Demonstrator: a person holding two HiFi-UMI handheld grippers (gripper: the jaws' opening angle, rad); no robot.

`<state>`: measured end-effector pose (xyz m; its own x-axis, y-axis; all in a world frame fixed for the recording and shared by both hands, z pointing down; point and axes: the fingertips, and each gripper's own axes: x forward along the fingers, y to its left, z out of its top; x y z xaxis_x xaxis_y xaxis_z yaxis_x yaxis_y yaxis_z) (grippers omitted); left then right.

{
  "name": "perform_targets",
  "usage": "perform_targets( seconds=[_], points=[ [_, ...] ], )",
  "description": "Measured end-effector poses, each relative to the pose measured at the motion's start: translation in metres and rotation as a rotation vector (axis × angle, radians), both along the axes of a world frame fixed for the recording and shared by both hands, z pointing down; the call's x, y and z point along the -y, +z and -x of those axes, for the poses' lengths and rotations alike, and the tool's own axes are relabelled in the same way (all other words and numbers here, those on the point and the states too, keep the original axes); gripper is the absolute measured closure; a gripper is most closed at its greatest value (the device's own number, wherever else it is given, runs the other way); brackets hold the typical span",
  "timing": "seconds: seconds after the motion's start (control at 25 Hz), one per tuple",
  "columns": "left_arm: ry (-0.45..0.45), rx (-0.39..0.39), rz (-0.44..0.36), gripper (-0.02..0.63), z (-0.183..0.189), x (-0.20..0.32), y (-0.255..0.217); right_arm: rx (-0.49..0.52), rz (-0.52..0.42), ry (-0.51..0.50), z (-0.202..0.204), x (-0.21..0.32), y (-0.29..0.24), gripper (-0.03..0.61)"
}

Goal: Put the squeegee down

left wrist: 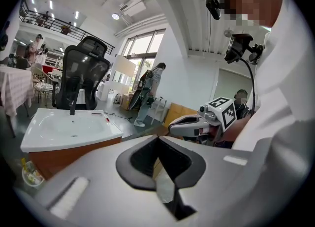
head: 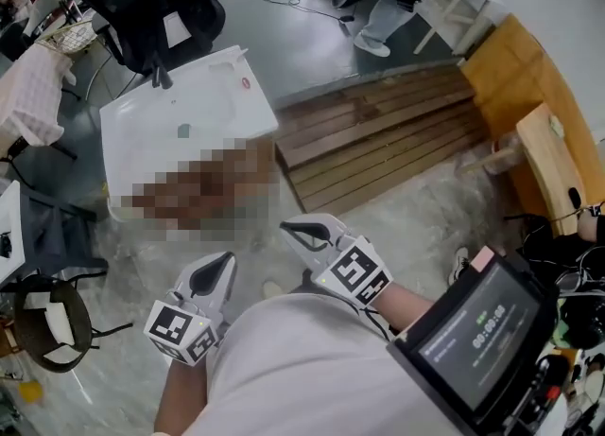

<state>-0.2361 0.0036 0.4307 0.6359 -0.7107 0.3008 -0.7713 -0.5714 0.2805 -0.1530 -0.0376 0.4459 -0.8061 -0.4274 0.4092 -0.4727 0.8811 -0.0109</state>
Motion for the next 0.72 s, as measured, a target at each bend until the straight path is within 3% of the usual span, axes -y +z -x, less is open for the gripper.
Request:
perform_targets(
  seconds=[0.72],
  points=[
    [-0.032, -0.007, 0.01, 0.606, 0.018, -0.01, 0.003, -0.032, -0.035, -0.044, 0.025, -0.007, -0.009, 0.577]
  ],
)
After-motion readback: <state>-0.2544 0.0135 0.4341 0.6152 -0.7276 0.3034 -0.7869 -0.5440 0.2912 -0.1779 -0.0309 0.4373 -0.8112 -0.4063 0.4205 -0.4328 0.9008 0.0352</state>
